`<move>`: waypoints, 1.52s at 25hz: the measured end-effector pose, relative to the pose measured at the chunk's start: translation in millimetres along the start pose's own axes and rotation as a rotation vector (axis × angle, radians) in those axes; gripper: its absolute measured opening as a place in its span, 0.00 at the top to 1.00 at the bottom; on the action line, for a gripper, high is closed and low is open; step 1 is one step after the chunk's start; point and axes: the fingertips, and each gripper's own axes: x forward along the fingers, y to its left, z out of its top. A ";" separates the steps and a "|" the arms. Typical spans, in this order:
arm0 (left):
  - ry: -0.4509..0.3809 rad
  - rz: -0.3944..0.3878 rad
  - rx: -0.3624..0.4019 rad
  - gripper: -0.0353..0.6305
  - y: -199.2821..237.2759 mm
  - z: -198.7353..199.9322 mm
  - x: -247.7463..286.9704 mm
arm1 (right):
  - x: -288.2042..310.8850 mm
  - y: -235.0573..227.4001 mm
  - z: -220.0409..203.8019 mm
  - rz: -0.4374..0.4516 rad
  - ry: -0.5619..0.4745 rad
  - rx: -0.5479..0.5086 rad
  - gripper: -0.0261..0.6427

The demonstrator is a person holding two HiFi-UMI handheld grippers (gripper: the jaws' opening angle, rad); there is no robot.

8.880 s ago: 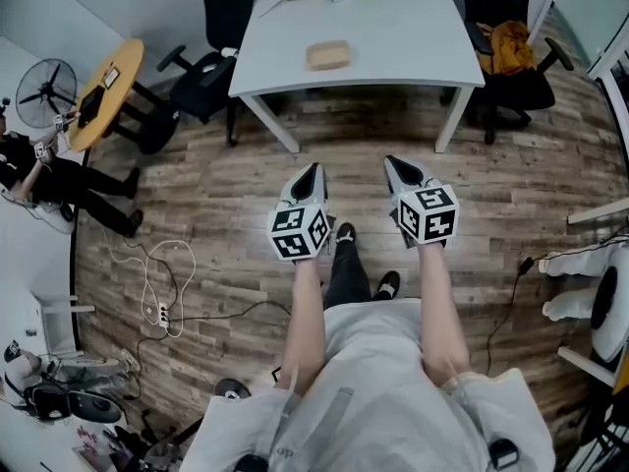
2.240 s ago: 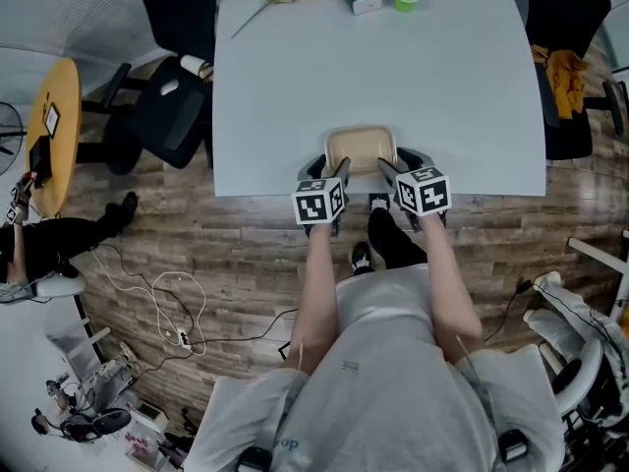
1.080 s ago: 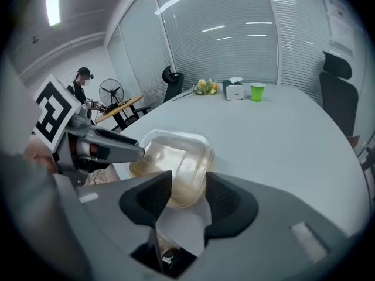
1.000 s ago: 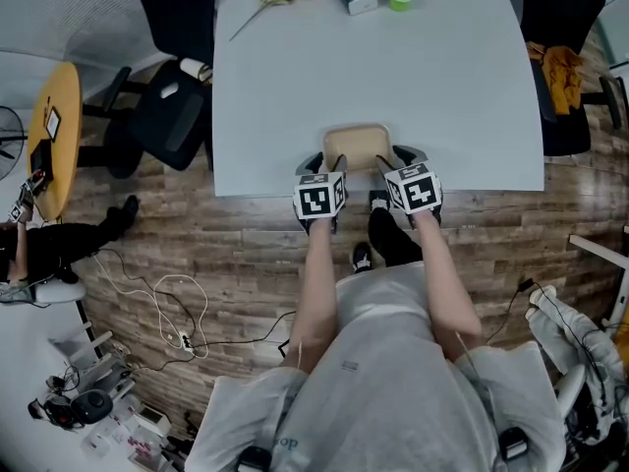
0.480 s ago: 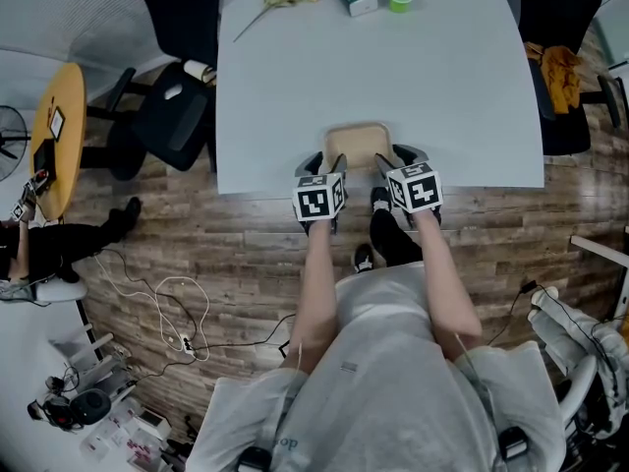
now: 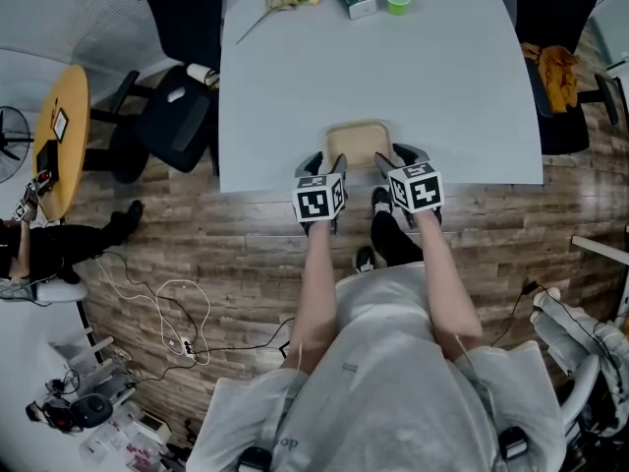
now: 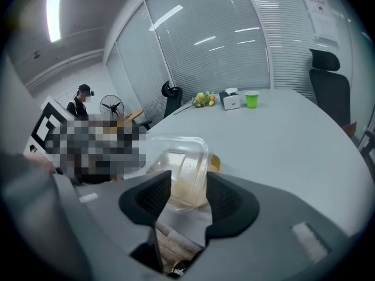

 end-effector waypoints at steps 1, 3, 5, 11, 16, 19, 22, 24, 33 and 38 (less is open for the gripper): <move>-0.004 0.000 0.001 0.63 -0.6 0.7 -1.6 | -1.5 0.7 0.6 0.000 -0.004 0.001 0.68; -0.014 -0.002 0.000 0.63 -2.1 2.1 -5.0 | -4.8 2.0 1.7 -0.003 -0.014 0.001 0.68; -0.025 -0.006 0.001 0.63 -3.6 2.8 -8.4 | -7.8 3.4 2.1 -0.006 -0.023 0.000 0.68; -0.059 -0.012 0.014 0.63 -5.8 5.1 -23.0 | -18.3 13.2 -0.6 -0.012 -0.045 -0.005 0.68; -0.090 -0.025 0.030 0.63 -11.4 9.6 -36.7 | -29.8 18.9 0.7 -0.019 -0.075 0.001 0.68; -0.110 -0.034 0.031 0.63 -14.2 11.8 -45.4 | -37.3 22.9 3.9 -0.025 -0.098 0.003 0.68; -0.133 -0.040 0.034 0.63 -16.7 13.7 -55.1 | -45.6 28.0 6.5 -0.028 -0.124 0.004 0.68; -0.150 -0.044 0.034 0.63 -18.6 15.0 -61.7 | -51.9 31.3 8.4 -0.030 -0.143 0.005 0.68; -0.214 -0.068 0.032 0.64 -32.5 18.9 -89.9 | -80.8 42.0 14.8 -0.046 -0.228 0.026 0.69; -0.265 -0.081 0.031 0.65 -43.5 20.2 -107.0 | -97.5 46.9 9.4 -0.045 -0.269 0.065 0.69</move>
